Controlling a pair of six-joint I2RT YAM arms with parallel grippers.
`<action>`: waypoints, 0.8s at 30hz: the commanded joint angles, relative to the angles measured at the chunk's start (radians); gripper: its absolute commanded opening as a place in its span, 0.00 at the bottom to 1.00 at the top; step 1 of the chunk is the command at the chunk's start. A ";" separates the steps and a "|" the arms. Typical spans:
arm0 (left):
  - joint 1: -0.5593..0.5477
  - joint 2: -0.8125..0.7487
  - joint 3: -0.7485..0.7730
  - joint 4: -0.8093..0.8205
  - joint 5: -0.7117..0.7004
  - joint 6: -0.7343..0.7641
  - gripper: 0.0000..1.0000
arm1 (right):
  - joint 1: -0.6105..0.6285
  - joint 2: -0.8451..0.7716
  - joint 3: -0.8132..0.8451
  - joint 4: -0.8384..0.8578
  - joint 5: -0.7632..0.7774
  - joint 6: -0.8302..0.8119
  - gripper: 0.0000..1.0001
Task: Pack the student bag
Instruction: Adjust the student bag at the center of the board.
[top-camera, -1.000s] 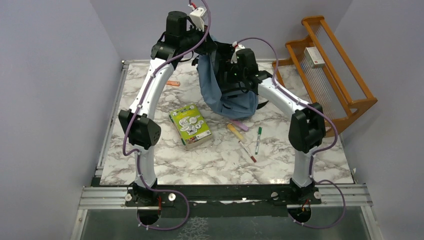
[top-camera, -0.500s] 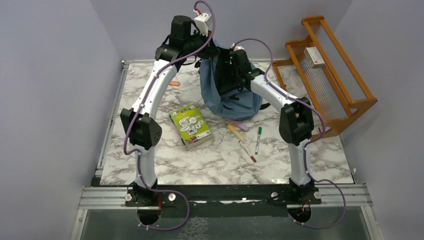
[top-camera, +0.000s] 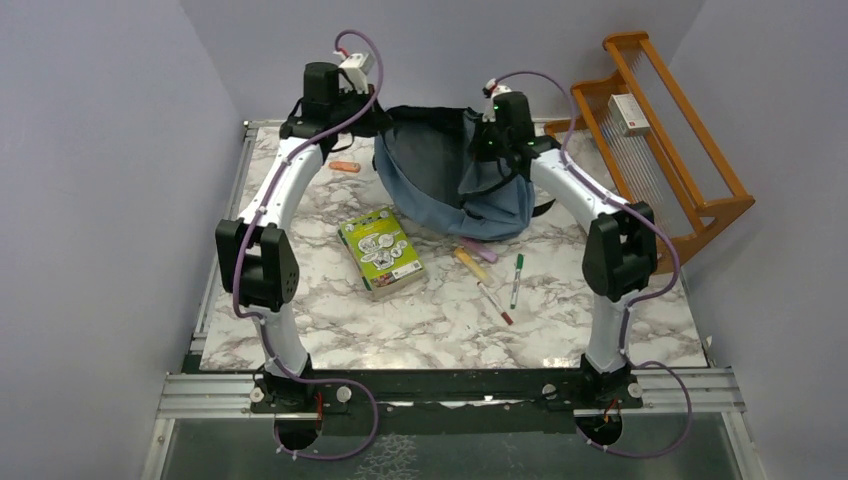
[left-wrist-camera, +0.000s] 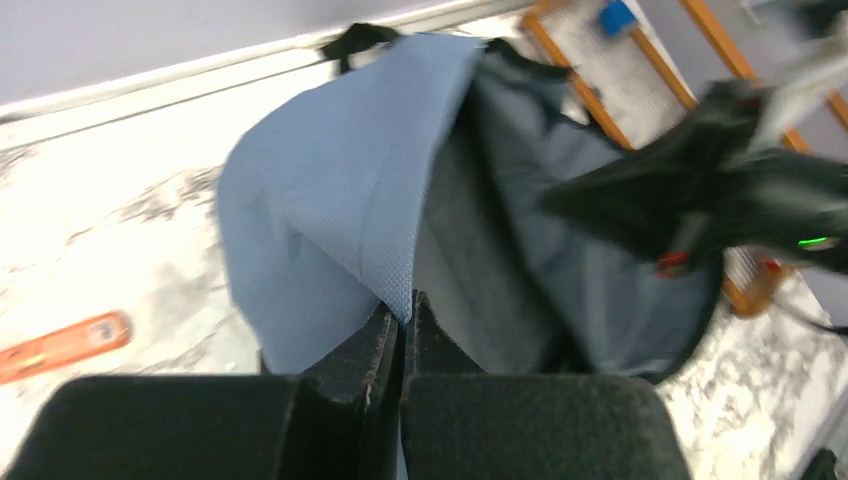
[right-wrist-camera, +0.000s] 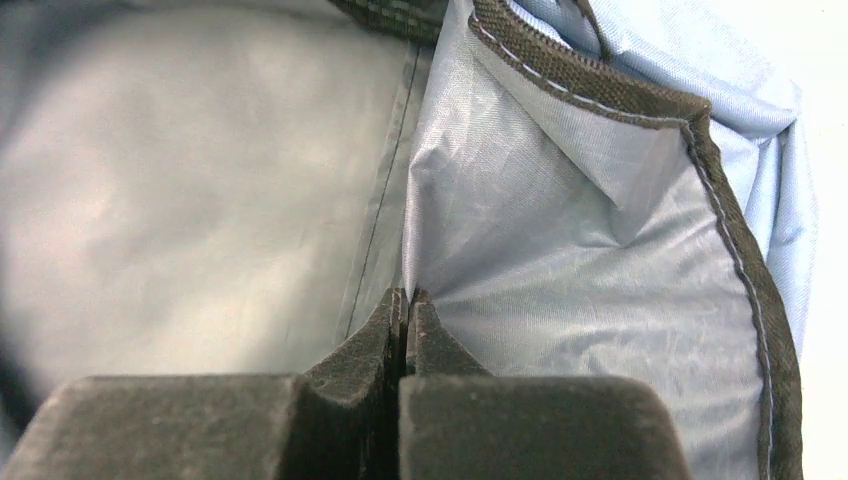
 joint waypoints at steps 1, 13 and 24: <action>0.089 -0.078 -0.134 0.185 0.037 -0.048 0.00 | -0.100 -0.108 -0.011 0.100 -0.267 -0.009 0.00; 0.178 -0.076 -0.448 0.482 0.112 -0.160 0.00 | -0.309 -0.059 -0.042 0.271 -0.741 0.137 0.01; 0.180 -0.066 -0.485 0.487 0.157 -0.161 0.52 | -0.315 -0.012 -0.077 0.303 -0.744 0.168 0.01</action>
